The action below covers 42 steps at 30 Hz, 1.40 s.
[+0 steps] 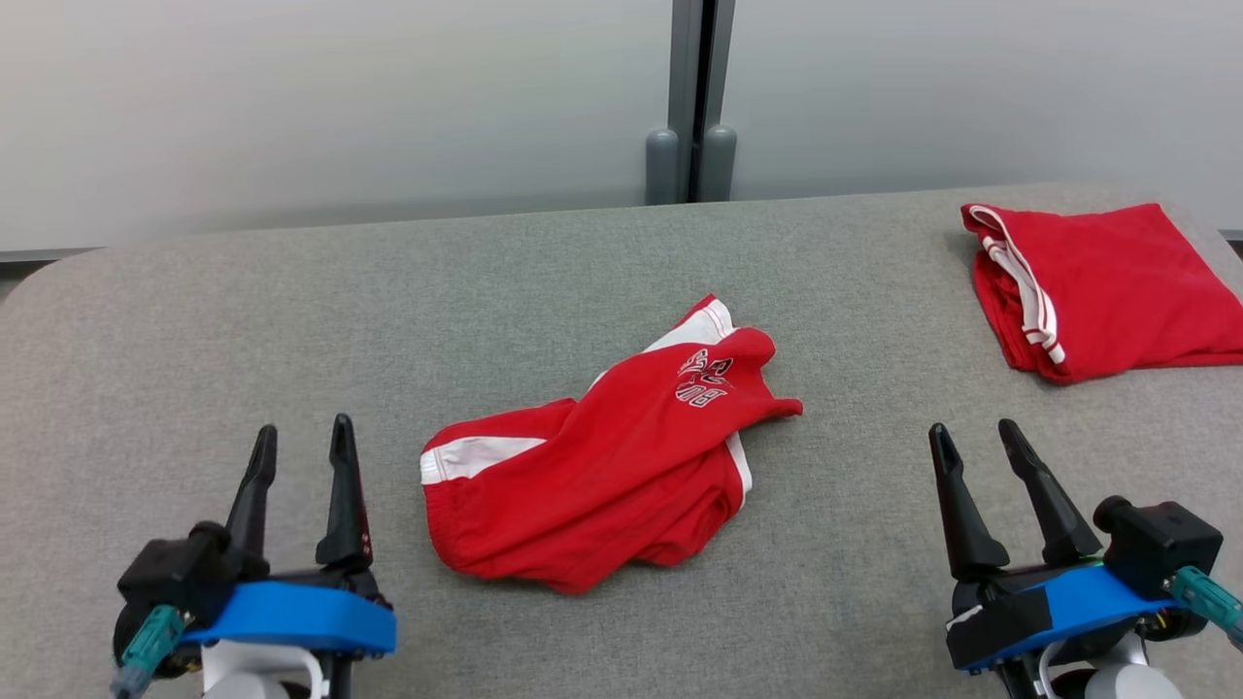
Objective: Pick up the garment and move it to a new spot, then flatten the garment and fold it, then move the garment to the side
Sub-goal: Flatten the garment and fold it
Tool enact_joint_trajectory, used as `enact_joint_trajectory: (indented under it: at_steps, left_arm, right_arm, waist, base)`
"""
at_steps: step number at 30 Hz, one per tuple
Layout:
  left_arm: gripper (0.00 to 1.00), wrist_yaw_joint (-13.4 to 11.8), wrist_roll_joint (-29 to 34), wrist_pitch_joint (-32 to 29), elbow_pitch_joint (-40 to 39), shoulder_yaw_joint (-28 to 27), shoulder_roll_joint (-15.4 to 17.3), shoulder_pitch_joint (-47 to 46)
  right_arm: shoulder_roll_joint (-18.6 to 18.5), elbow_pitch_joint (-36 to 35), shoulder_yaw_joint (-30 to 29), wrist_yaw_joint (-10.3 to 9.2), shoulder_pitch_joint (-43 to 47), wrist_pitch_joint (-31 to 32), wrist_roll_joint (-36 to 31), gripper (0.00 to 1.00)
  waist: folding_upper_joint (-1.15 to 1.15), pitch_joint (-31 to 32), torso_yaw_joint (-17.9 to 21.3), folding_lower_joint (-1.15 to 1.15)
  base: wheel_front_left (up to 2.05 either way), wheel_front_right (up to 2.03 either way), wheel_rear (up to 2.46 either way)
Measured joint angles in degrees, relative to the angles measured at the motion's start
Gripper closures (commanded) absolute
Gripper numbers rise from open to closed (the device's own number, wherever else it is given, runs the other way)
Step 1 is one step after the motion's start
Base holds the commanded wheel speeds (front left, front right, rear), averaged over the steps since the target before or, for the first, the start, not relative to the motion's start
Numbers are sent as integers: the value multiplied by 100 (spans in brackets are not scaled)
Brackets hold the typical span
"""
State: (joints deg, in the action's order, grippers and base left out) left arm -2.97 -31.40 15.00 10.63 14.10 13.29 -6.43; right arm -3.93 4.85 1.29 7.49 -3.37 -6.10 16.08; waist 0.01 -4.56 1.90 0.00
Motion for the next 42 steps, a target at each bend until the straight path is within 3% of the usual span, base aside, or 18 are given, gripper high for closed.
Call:
enact_joint_trajectory:
  at_steps: [7,13,18,20,21,22,23,25,29,36,42]
  left_arm:
    - [0,146,826,0,-26,-522,-102,448]
    - [0,159,1076,0,-63,-553,-202,638]
    - [0,183,1093,0,-87,-549,-247,630]
    - [0,187,1098,0,-101,-539,-265,573]
    - [0,187,1098,0,-101,-539,-265,573]
    - [0,200,1099,0,-121,-520,-269,502]
    - [0,200,1099,0,-121,-520,-269,502]
    - [0,213,1118,0,-175,-489,-278,387]
    - [0,241,1136,0,-225,-445,-292,287]
    - [0,280,1183,0,-285,-387,-319,121]
    - [0,303,1185,0,-279,-394,-291,71]
  right_arm:
    - [4,59,-94,0,7,51,-5,0]
    - [-62,105,-42,0,-14,279,55,0]
    - [-102,256,-11,0,-652,1213,445,0]
    - [-103,485,-75,0,-1255,2102,588,0]
    - [-103,485,-75,0,-1255,2102,588,0]
    - [-91,687,-114,0,-1697,2677,699,0]
    - [-91,687,-114,0,-1697,2677,699,0]
    - [-66,1129,-238,0,-2427,3472,615,0]
    - [-19,1650,-460,-1,-3049,3923,426,0]
    - [70,2924,-956,-1,-3880,4127,-77,0]
    - [98,3833,-1035,-1,-4289,4042,-89,0]
  waist:
    - [0,126,-131,0]
    - [0,139,-262,0]
    - [0,-16,-297,0]
    - [0,-167,-299,0]
    - [0,-167,-299,0]
    - [0,-281,-312,0]
    - [0,-281,-312,0]
    - [0,-456,-360,1]
    - [0,-618,-447,1]
    - [0,-924,-707,1]
    - [0,-1048,-828,1]
  base:
    - [0,0,0]
    - [0,0,0]
    - [0,0,0]
    - [0,0,0]
    - [0,0,0]
    - [0,0,0]
    - [0,0,0]
    - [0,0,0]
    - [0,0,0]
    - [0,0,0]
    - [0,0,0]
